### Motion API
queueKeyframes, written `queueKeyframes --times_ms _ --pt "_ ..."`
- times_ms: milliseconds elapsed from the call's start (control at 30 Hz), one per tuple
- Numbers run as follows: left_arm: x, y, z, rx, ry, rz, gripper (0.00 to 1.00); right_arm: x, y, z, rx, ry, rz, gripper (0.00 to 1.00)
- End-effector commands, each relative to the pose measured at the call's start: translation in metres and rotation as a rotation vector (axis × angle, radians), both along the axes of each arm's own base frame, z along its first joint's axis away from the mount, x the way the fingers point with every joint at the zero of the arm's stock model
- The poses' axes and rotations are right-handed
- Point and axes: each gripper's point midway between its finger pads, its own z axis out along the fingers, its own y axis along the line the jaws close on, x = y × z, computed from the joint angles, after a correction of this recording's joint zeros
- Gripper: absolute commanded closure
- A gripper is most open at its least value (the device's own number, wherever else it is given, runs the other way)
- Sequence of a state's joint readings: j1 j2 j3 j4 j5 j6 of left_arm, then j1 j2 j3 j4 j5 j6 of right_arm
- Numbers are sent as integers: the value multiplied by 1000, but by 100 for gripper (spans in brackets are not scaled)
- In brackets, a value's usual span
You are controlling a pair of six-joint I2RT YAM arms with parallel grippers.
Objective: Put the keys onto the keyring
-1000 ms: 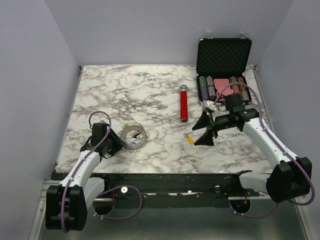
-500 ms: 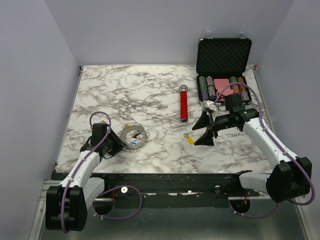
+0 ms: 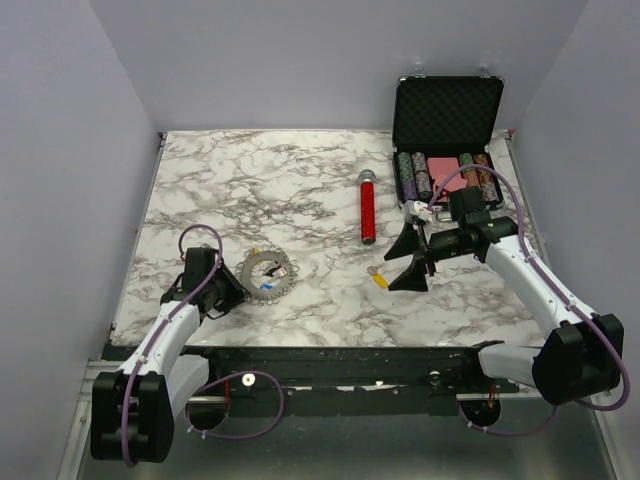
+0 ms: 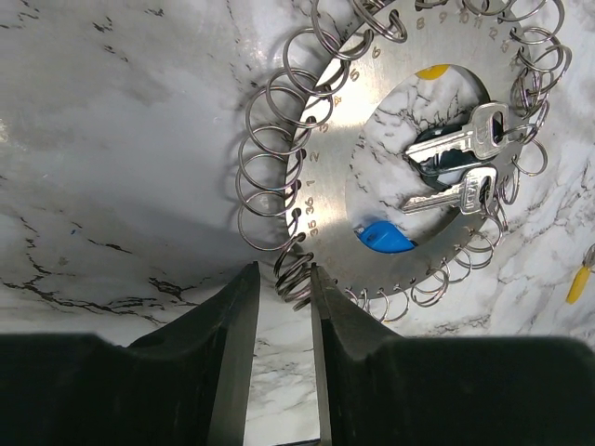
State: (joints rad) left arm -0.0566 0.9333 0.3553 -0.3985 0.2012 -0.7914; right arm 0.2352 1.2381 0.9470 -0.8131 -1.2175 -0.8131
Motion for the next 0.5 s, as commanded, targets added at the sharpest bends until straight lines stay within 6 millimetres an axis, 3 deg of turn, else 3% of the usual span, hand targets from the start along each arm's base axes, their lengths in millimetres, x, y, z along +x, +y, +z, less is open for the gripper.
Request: queueKeyframes --times_ms 0,467 --pt "5 3 7 28 -22 -3 63 -1 2 5 21 -3 16 8" --pt "3 0 7 29 -22 -31 62 -1 2 5 21 -4 16 8"
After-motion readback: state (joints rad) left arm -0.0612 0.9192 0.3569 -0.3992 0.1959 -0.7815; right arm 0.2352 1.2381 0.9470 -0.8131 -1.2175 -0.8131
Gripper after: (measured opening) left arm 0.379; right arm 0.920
